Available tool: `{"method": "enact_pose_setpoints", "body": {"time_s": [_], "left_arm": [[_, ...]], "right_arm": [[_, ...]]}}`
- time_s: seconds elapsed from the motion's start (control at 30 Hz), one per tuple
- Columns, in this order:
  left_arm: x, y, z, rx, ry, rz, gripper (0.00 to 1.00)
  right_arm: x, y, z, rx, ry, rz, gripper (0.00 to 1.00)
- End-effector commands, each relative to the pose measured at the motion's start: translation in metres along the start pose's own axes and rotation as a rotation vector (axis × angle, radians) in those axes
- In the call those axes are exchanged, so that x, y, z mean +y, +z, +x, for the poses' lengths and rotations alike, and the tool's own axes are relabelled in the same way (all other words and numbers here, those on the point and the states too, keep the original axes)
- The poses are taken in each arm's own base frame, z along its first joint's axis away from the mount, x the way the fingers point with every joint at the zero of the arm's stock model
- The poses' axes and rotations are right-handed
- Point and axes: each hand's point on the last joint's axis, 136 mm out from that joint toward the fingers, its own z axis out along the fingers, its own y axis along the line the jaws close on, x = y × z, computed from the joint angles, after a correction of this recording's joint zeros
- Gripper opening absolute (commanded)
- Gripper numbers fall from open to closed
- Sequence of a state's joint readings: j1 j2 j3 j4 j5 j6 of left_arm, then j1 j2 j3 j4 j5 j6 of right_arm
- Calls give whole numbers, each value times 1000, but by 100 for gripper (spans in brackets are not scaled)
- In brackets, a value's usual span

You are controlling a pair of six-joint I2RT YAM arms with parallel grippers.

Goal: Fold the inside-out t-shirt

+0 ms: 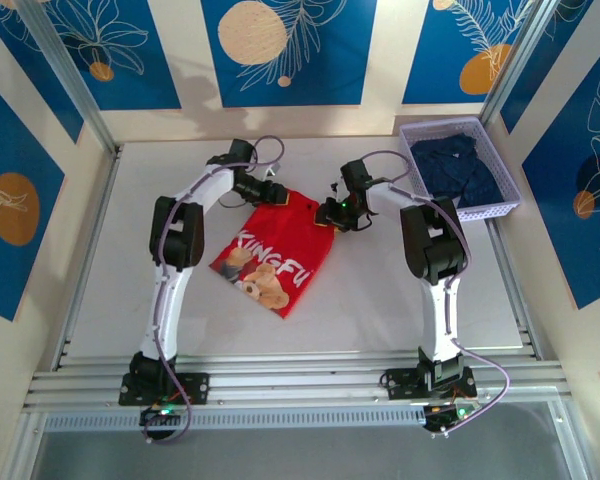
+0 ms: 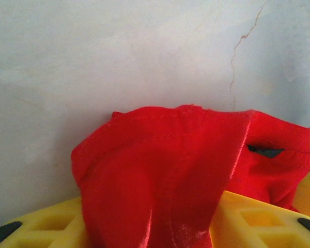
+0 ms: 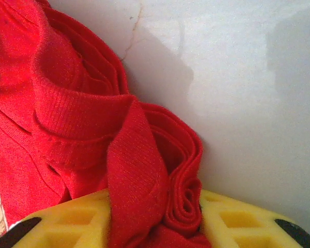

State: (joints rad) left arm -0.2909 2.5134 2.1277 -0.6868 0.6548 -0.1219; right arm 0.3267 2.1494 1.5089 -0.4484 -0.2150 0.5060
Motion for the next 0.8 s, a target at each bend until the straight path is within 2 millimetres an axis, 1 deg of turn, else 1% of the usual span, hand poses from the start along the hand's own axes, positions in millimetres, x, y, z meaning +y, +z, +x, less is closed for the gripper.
{"method": "enact_pose_setpoints", "body": {"time_s": [0.0,0.13,0.23,0.33,0.47,0.6,0.63,0.7,0.73,0.77], "left_arm": [[3,2,2,18,-50,70,50],[3,-1,-4,-1,-61,106,51],[6,3,-5,6,-68,111,46],[13,6,-5,9,-82,111,39],[17,3,-13,-13,-104,128,30],[15,-2,-21,-32,-99,138,18],[14,-4,-24,-39,-93,145,13],[8,-9,-30,-54,-82,161,2],[5,-13,-35,-69,-78,171,0],[3,-19,-41,-88,-79,174,0]], "right_arm": [[-1,10,1,19,24,-16,35],[0,8,-3,8,31,-31,32],[1,8,-5,0,30,-33,29],[0,8,-7,-8,31,-28,25],[-2,5,-12,-22,33,-22,20],[-2,2,-18,-42,32,-23,15],[0,0,-20,-52,28,-28,12],[3,-6,-28,-79,20,-28,8],[6,-10,-33,-94,11,-31,5],[9,-16,-37,-113,2,-32,4]]}}
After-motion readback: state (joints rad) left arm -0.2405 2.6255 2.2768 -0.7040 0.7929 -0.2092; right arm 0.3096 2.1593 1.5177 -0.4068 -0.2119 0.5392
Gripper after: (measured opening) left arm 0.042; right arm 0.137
